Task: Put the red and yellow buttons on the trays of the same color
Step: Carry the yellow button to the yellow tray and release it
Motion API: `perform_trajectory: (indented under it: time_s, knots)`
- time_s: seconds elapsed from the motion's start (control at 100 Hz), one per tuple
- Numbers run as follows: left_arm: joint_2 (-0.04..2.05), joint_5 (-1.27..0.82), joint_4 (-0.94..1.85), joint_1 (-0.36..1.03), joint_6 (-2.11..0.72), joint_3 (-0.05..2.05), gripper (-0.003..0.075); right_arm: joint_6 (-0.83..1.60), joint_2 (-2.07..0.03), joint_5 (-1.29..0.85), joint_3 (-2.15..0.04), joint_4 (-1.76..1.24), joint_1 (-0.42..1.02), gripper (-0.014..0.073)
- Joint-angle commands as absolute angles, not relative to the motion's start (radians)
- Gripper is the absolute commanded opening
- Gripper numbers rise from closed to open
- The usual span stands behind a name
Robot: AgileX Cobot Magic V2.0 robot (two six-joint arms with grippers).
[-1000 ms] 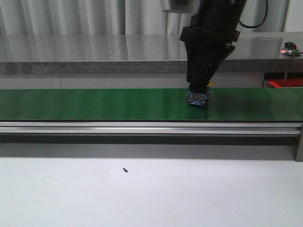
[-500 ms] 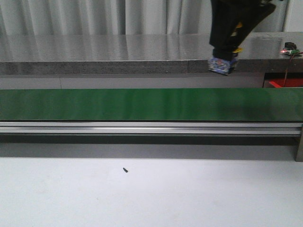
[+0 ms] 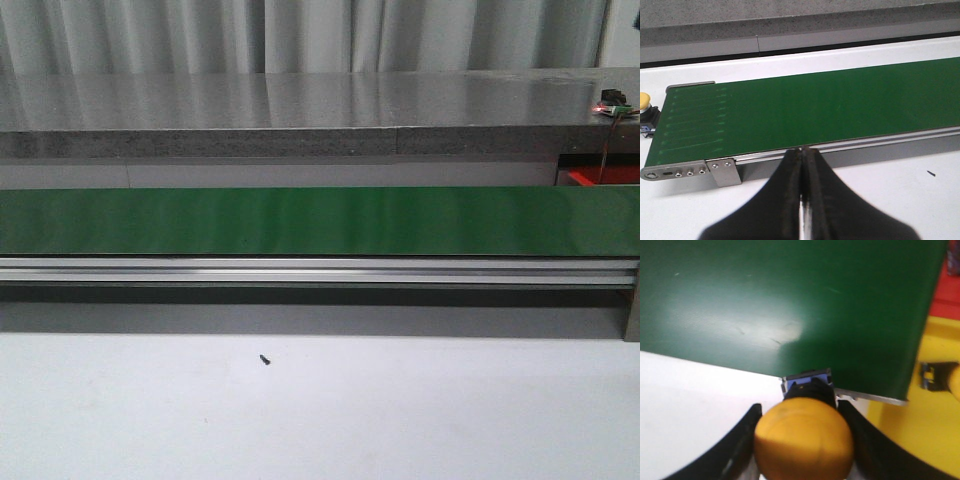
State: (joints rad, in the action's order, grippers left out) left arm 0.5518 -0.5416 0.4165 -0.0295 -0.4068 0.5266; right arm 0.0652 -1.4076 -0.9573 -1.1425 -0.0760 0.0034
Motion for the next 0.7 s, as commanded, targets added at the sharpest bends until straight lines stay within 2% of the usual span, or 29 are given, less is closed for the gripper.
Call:
perform_trajectory:
  time_s: [0.0, 0.26, 0.69]
  knots:
    - [0.554, -0.481, 0.441, -0.020, -0.409, 0.554, -0.0020, 0.023, -1.354, -0.906, -1.134, -0.081, -0.092, 0.0129]
    - [0.554, -0.481, 0.441, -0.020, -0.409, 0.554, -0.0020, -0.052, -1.351, -0.852, -1.038, -0.081, -0.333, 0.0129]
    - [0.554, -0.481, 0.441, -0.020, -0.409, 0.554, -0.0020, -0.098, -1.355, -0.657, -0.894, -0.069, -0.486, 0.0129]
